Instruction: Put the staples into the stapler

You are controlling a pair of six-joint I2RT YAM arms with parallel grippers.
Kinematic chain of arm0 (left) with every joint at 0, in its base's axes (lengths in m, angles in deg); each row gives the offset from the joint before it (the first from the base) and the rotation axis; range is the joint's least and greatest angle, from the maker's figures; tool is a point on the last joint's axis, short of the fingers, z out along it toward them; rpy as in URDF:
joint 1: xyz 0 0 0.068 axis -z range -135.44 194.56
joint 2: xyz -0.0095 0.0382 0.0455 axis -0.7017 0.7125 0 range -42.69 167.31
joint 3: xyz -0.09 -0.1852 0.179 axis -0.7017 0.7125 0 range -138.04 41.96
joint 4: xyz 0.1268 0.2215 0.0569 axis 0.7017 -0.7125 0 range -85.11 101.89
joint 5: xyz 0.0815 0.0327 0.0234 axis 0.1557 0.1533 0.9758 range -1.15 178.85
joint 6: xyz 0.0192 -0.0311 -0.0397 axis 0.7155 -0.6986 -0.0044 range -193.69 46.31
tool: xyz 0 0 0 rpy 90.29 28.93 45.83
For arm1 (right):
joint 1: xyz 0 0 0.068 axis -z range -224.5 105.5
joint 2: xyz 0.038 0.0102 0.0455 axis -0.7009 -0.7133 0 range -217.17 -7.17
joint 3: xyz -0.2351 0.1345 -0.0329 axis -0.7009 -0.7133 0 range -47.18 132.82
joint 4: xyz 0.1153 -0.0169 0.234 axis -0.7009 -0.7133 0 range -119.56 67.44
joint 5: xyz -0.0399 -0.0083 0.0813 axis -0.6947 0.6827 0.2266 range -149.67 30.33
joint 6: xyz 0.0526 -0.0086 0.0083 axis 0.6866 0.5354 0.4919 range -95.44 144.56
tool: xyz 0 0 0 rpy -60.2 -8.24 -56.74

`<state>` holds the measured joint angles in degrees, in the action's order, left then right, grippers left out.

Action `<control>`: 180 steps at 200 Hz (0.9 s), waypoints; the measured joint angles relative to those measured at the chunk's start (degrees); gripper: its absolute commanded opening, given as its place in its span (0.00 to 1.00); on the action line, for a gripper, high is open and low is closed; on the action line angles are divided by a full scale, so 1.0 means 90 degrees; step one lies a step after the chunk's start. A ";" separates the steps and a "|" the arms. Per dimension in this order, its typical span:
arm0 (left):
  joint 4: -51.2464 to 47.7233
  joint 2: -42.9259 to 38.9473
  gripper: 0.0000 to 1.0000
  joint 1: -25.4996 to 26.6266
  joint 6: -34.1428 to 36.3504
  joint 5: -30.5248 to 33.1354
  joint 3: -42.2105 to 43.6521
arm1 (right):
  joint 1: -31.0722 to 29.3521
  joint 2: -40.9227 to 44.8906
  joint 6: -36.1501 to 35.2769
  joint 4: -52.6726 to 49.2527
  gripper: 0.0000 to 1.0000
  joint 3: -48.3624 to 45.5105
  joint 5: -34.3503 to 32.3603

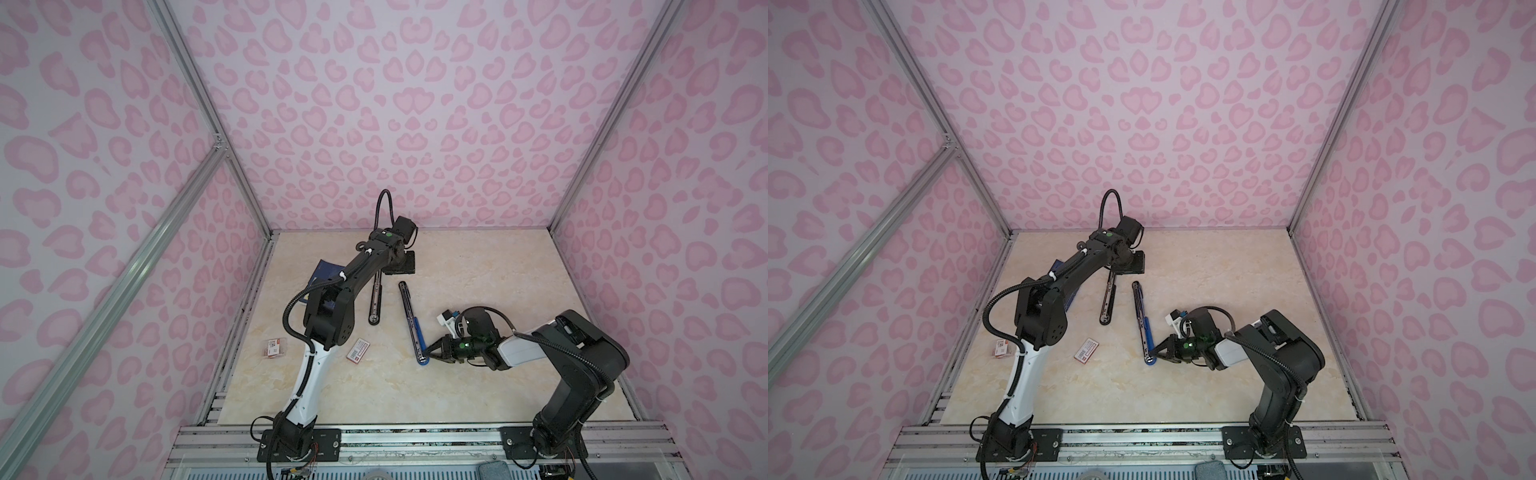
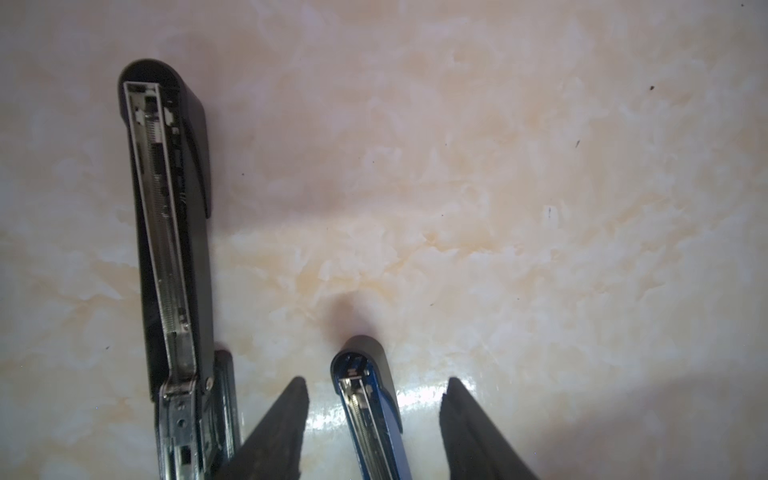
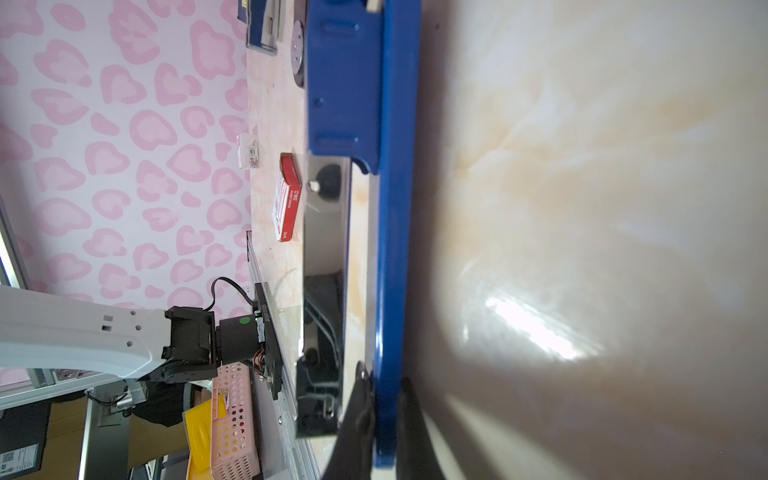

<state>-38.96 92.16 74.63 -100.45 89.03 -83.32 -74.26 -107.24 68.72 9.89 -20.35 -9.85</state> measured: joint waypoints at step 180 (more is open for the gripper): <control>0.2101 -0.5260 0.58 0.0000 -0.1037 -0.0083 0.6810 | -0.0668 0.1807 -0.1503 -0.4760 0.53 0.1773 -0.3269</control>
<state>-20.06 44.81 74.63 -109.78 88.29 -22.03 -80.27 -90.98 55.19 -32.95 -4.39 -39.27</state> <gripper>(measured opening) 0.564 0.528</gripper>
